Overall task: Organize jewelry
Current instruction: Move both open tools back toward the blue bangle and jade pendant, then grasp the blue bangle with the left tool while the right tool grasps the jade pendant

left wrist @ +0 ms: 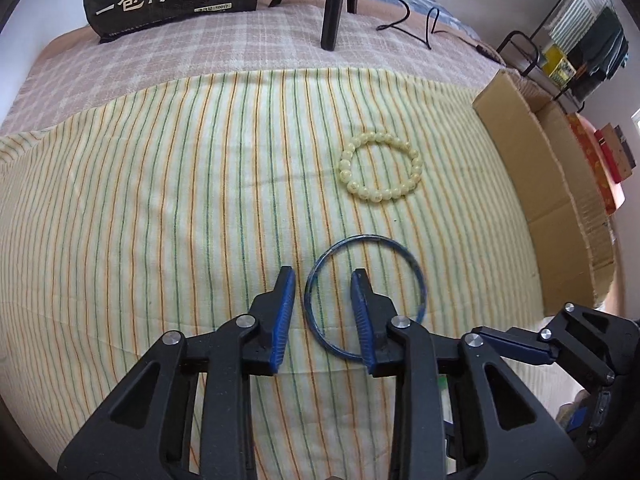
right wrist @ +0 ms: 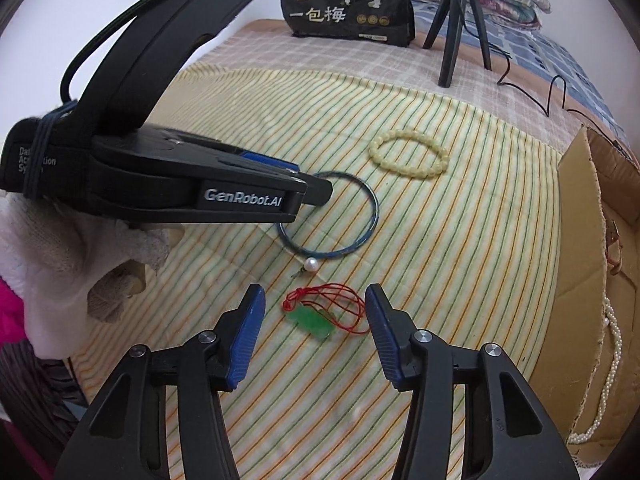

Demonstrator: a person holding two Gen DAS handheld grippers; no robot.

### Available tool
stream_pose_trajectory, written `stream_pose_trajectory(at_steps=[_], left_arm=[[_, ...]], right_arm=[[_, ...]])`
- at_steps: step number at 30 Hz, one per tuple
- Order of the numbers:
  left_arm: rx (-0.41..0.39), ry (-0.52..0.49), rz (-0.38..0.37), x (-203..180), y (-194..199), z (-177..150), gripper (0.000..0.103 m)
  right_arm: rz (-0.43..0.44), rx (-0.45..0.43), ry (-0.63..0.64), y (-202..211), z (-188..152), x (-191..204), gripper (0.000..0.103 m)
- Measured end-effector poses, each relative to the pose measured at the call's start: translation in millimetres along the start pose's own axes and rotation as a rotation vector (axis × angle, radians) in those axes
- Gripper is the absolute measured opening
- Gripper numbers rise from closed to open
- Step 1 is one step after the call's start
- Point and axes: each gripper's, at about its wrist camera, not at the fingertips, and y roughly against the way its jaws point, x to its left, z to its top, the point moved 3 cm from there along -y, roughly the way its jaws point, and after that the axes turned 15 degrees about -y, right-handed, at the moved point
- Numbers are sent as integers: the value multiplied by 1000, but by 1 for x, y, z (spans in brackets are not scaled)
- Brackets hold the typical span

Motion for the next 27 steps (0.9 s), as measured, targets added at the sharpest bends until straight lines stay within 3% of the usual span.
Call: stream_pose_trajectory(at_steps=[2, 7, 21, 23, 26, 27], left_arm=[[-1, -6, 9, 0, -1, 0, 27], [0, -2, 47, 4, -1, -1, 7], [-9, 10, 78, 8, 5, -5, 2], [-9, 13, 80, 8, 6, -6, 2], [-10, 17, 81, 8, 6, -5, 2], [-11, 18, 82, 8, 7, -5, 2]], right_arm=[[-11, 7, 11, -4, -2, 1, 50], [-45, 20, 16, -14, -3, 0, 51], [-108, 18, 47, -15, -16, 1, 51], [-107, 17, 43, -12, -19, 1, 45], [-107, 17, 33, -12, -17, -1, 27], [-103, 18, 27, -11, -16, -2, 27]])
